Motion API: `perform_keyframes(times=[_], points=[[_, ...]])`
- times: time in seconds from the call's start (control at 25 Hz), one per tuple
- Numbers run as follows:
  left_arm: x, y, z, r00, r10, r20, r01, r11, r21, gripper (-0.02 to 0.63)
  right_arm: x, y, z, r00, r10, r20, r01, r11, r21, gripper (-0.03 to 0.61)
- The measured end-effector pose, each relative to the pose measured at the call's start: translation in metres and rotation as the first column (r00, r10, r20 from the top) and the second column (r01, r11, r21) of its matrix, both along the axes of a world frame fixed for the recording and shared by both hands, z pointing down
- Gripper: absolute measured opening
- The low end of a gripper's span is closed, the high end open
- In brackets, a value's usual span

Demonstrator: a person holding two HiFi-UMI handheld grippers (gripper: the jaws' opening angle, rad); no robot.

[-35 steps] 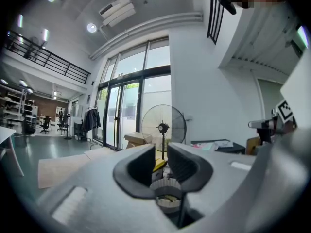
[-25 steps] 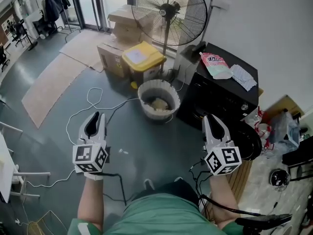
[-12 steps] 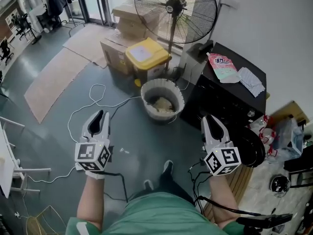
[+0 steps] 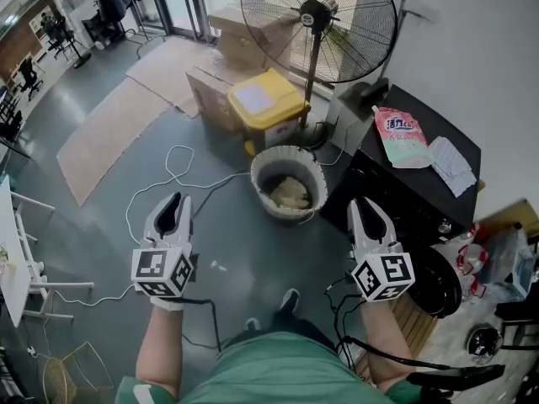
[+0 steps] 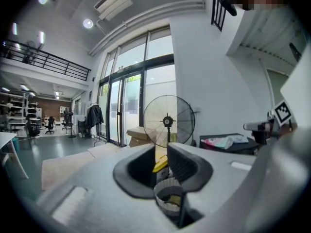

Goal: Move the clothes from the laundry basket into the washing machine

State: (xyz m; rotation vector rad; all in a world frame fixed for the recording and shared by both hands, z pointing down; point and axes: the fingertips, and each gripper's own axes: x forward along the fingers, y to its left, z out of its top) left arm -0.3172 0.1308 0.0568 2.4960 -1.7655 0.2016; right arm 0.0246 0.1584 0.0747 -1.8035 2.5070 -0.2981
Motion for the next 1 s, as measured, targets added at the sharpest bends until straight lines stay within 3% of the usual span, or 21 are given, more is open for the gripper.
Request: perform_keyframes(times=[0.32, 0.56, 1.0], points=[[0.022, -0.022, -0.005, 0.998, -0.062, 0.007, 0.062, 0.998, 0.0, 0.071, 0.025, -0.045, 0.001, 0.999, -0.041, 0.01, 0.041, 0.999, 0.002, 0.049], [0.042, -0.032, -0.001, 0.998, -0.056, 0.023, 0.056, 0.998, -0.01, 0.072, 0.039, -0.062, 0.004, 0.999, -0.047, 0.025, 0.047, 0.999, 0.001, 0.049], [0.032, -0.068, -0.003, 0.999, -0.045, 0.006, 0.045, 0.999, 0.003, 0.071, 0.03, -0.091, 0.003, 0.999, -0.037, 0.004, 0.037, 0.999, 0.003, 0.049]])
